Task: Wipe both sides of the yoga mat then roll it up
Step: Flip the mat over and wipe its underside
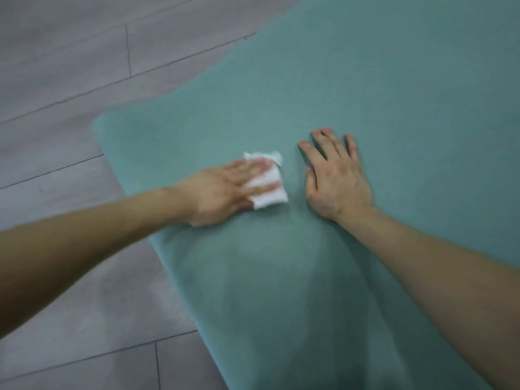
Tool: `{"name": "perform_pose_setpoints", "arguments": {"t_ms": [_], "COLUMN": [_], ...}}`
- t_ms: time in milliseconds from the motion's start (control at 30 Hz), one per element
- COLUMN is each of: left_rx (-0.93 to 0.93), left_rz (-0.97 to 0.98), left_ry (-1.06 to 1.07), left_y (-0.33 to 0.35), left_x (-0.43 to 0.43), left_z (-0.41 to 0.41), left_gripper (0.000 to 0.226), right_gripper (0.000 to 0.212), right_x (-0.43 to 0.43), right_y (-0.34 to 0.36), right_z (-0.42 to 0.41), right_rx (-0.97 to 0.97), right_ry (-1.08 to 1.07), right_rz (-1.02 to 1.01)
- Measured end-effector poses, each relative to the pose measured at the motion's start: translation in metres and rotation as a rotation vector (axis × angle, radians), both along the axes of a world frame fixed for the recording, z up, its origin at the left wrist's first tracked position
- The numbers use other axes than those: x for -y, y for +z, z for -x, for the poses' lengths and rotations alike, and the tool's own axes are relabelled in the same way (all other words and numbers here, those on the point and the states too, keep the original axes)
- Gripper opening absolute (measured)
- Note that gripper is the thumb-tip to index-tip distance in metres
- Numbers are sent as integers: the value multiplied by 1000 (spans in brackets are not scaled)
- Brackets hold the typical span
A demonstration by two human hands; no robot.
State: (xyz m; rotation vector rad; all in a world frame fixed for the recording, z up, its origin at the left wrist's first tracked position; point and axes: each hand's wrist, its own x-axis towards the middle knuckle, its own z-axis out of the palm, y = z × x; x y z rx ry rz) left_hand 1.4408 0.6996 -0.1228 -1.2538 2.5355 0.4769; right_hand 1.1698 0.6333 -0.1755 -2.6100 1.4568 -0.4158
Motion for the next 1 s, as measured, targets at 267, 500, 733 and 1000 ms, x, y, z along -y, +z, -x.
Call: {"name": "perform_pose_setpoints", "arguments": {"t_ms": [267, 500, 733, 1000], "left_rx": [137, 61, 178, 13], "left_rz": [85, 8, 69, 37], "left_ry": [688, 184, 879, 613], "left_y": [-4, 6, -16, -8], "left_x": [115, 43, 133, 16], "left_z": [-84, -35, -111, 33], "left_gripper": [62, 69, 64, 63], "right_gripper": [56, 58, 57, 48], "right_x": [0, -1, -1, 4], "right_y": [2, 0, 0, 3], "right_z": [1, 1, 0, -1], "right_rx": [26, 44, 19, 135], "right_ry": [7, 6, 15, 13], "right_rz": [-24, -12, -27, -58]}}
